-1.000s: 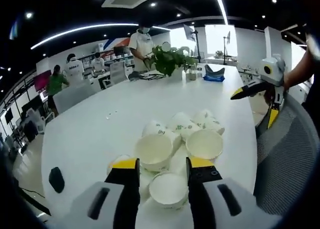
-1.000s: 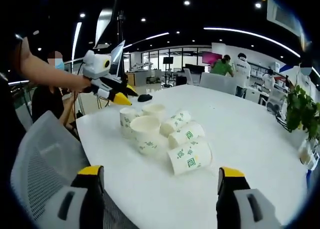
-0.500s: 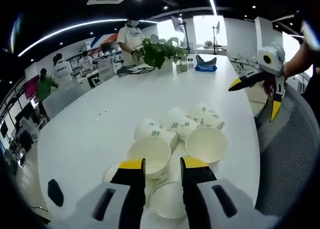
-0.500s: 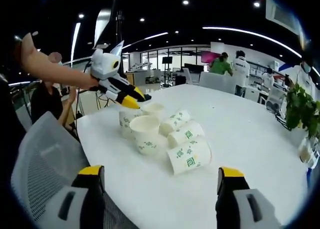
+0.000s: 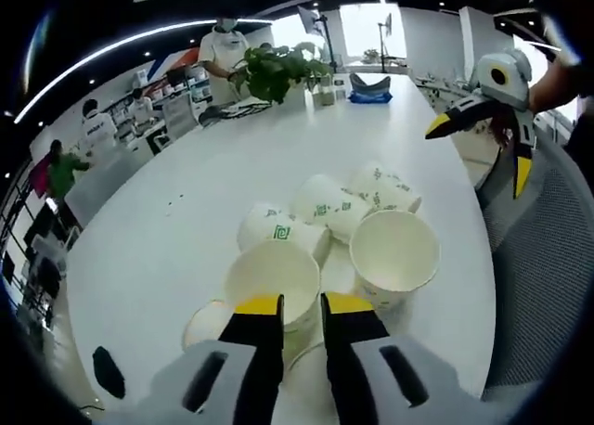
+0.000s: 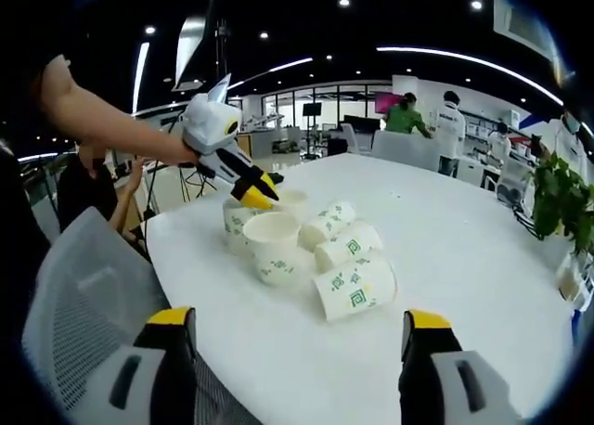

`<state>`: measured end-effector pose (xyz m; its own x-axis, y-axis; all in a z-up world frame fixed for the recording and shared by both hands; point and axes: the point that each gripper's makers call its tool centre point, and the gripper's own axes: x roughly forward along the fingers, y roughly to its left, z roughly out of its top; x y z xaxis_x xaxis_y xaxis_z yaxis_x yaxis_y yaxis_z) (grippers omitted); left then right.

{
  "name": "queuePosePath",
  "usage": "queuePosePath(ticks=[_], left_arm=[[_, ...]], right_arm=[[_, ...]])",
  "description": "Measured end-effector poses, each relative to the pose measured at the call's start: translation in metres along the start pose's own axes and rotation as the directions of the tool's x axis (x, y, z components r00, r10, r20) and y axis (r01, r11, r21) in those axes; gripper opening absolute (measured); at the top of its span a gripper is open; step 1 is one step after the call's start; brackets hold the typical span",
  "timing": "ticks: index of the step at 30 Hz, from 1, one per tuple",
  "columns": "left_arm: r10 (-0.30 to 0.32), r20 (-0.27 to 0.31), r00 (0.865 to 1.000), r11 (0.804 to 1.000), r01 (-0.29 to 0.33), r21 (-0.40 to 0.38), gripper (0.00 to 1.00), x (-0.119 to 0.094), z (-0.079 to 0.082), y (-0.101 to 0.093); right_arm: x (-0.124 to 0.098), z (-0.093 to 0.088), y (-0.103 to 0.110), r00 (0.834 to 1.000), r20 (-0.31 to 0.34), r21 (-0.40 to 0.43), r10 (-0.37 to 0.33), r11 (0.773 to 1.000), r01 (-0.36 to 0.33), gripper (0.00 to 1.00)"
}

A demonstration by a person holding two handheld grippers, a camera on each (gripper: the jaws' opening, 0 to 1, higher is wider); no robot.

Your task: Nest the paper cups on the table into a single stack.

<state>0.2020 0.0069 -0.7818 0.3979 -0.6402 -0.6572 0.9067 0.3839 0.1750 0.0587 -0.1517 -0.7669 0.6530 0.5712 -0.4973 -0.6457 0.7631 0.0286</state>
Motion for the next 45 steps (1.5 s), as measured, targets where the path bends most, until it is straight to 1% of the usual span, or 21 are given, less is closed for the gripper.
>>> queuePosePath(ticks=[8,10,12,16,25,35,36,39,45], left_arm=[[-0.029,-0.029,0.999,0.997,0.031,0.064,0.08,0.010,-0.003,0.000],[-0.045,-0.037,0.998,0.995,0.049,0.091,0.06,0.012,-0.004,-0.004],[-0.050,-0.039,0.998,0.994,0.054,0.094,0.03,0.012,-0.003,-0.005],[-0.055,-0.043,0.998,0.993,0.060,0.103,0.01,0.014,-0.001,-0.004],[-0.047,-0.041,0.998,0.993,0.051,0.108,0.00,0.010,0.005,-0.006],[-0.032,-0.021,0.999,0.993,0.034,0.110,0.00,0.004,0.014,-0.004],[-0.030,-0.020,0.999,0.993,0.032,0.112,0.00,0.001,0.016,-0.004],[-0.023,-0.022,0.999,0.993,0.025,0.117,0.00,-0.001,0.017,-0.002],[-0.002,-0.028,1.000,0.995,0.004,0.095,0.00,-0.013,0.020,0.003]], right_arm=[[0.000,0.000,-0.002,1.000,0.001,0.012,-0.006,1.000,0.006,0.91],[0.000,0.000,-0.002,1.000,0.001,0.013,-0.008,1.000,0.008,0.91],[0.000,0.000,-0.003,1.000,0.001,0.016,-0.010,1.000,0.010,0.91],[-0.001,0.000,-0.003,1.000,0.002,0.020,-0.012,1.000,0.012,0.90],[-0.001,0.001,-0.001,1.000,0.001,0.019,-0.012,1.000,0.012,0.90],[-0.001,0.001,-0.001,1.000,0.003,0.012,-0.010,1.000,0.010,0.90],[-0.001,0.001,-0.001,1.000,0.005,0.013,-0.011,1.000,0.010,0.90],[-0.001,0.001,-0.002,1.000,0.008,0.013,-0.011,1.000,0.011,0.91],[-0.001,0.001,-0.002,1.000,0.011,0.011,-0.009,1.000,0.009,0.91]])
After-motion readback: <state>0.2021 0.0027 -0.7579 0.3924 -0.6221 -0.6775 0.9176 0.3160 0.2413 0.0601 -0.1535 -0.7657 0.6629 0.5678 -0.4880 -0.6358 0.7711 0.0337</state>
